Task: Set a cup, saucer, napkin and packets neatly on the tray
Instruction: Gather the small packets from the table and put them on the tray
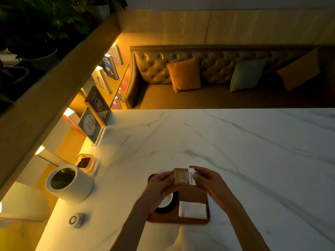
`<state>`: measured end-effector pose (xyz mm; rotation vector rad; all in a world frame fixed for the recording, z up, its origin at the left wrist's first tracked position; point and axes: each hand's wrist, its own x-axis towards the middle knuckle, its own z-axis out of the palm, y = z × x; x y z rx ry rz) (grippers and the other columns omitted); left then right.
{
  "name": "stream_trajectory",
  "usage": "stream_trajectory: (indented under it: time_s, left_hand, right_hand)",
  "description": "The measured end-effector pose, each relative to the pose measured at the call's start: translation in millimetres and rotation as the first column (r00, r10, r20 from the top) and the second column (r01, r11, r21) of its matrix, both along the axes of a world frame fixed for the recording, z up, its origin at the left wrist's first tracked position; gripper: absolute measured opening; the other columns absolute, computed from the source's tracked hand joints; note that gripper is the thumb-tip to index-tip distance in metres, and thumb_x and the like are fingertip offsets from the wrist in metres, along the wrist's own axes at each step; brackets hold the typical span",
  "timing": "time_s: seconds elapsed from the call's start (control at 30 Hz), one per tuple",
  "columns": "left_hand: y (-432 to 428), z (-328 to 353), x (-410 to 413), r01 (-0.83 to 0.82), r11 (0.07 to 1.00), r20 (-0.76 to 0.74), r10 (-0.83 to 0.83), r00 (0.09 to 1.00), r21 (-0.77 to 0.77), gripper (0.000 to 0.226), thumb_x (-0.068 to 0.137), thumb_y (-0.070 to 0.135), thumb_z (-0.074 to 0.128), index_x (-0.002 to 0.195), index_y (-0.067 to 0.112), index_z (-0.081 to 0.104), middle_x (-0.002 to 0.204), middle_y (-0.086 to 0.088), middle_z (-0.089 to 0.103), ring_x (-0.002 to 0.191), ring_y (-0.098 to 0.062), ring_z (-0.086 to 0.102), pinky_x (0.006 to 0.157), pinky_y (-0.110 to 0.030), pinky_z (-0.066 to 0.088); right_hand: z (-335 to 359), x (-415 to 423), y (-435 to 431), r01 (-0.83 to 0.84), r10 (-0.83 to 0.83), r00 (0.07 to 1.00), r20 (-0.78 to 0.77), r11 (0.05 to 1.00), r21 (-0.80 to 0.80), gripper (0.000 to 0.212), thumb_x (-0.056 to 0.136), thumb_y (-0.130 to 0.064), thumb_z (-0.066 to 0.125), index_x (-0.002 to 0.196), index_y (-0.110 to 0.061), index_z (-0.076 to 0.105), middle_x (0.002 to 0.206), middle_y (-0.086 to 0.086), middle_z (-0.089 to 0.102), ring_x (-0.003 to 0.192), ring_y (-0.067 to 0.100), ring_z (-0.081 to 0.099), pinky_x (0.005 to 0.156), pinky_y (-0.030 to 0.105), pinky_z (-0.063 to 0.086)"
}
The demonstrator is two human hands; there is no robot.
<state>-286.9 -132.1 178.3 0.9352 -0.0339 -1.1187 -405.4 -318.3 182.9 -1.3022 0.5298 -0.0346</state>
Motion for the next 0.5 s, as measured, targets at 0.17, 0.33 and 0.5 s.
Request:
stream_trajectory:
  time_s: [0.17,0.33,0.5]
  left_hand:
    - [1,2,-4,0.025,0.992,0.107,-0.038,0.994,0.125,0.026,0.093,0.016,0.062,0.116,0.006,0.070,0.117,-0.012,0.072,0.111,-0.025,0.068,0.081,-0.023,0.058]
    - [-5,-4,-15,-0.040,0.939,0.226,-0.041,0.973,0.343,0.020,0.088,0.008,0.068,0.108,0.003,0.070,0.102,-0.012,0.075,0.092,-0.020,0.075,0.071,-0.020,0.059]
    - [-14,-23,-29,-0.045,0.870,0.202,-0.064,0.977,0.492,0.026,0.087,0.006,0.068,0.113,0.000,0.065,0.110,-0.016,0.070,0.097,-0.023,0.072,0.078,-0.028,0.061]
  right_hand:
    - [-7,-5,2,0.046,-0.050,0.997,-0.059,0.996,-0.073,0.025,0.085,-0.023,0.069,0.109,-0.026,0.070,0.104,0.003,0.075,0.098,0.019,0.071,0.084,0.036,0.058]
    - [-22,-14,7,0.095,-0.102,0.987,-0.128,0.994,-0.059,0.021,0.084,-0.020,0.071,0.105,-0.022,0.072,0.096,0.003,0.076,0.091,0.019,0.073,0.074,0.028,0.060]
    - [-45,-29,8,0.143,-0.144,0.966,-0.213,0.990,-0.017,0.020,0.084,-0.016,0.071,0.104,-0.018,0.073,0.095,0.006,0.076,0.089,0.020,0.073,0.072,0.025,0.059]
